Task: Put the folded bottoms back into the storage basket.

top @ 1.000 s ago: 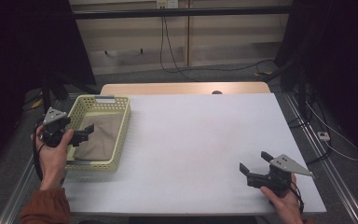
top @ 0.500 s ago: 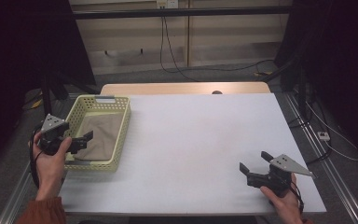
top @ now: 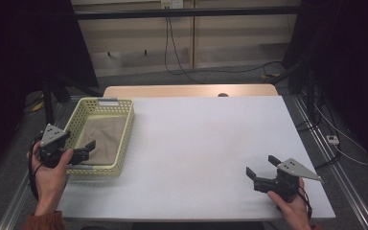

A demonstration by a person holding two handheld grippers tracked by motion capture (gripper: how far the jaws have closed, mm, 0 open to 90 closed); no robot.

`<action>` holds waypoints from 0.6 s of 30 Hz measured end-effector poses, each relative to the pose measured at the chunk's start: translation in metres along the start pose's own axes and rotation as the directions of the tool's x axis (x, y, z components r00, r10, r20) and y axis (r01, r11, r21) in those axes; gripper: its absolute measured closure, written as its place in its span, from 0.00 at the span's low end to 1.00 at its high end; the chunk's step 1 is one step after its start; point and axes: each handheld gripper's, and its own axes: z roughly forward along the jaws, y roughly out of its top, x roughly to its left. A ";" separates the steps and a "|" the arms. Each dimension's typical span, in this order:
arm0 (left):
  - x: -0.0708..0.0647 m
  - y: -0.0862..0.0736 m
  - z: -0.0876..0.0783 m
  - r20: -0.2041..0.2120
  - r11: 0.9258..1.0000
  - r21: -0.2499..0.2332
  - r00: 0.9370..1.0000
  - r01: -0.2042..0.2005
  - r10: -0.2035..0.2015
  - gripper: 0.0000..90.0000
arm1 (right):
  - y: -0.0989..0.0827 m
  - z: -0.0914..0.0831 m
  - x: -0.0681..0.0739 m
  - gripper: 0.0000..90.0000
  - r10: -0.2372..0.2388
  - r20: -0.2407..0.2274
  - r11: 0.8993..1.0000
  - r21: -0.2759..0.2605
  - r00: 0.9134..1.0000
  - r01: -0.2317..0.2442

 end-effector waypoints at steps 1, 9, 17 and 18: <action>-0.001 -0.001 -0.001 -0.014 1.000 0.012 1.000 -0.003 0.003 0.06 | 0.000 0.000 0.000 0.05 0.000 0.000 1.000 0.001 1.000 0.000; -0.009 -0.011 -0.010 0.042 0.999 -0.017 0.998 0.050 -0.050 0.06 | 0.000 0.001 0.000 0.06 0.001 -0.001 1.000 0.001 1.000 -0.001; -0.025 -0.013 -0.021 0.035 0.999 -0.035 0.999 0.040 -0.039 0.07 | 0.000 0.001 0.001 0.06 0.006 -0.004 1.000 0.002 1.000 -0.006; -0.027 -0.013 -0.022 0.037 0.998 -0.036 0.998 0.042 -0.041 0.07 | 0.000 0.001 0.001 0.06 0.003 -0.003 1.000 0.002 1.000 -0.003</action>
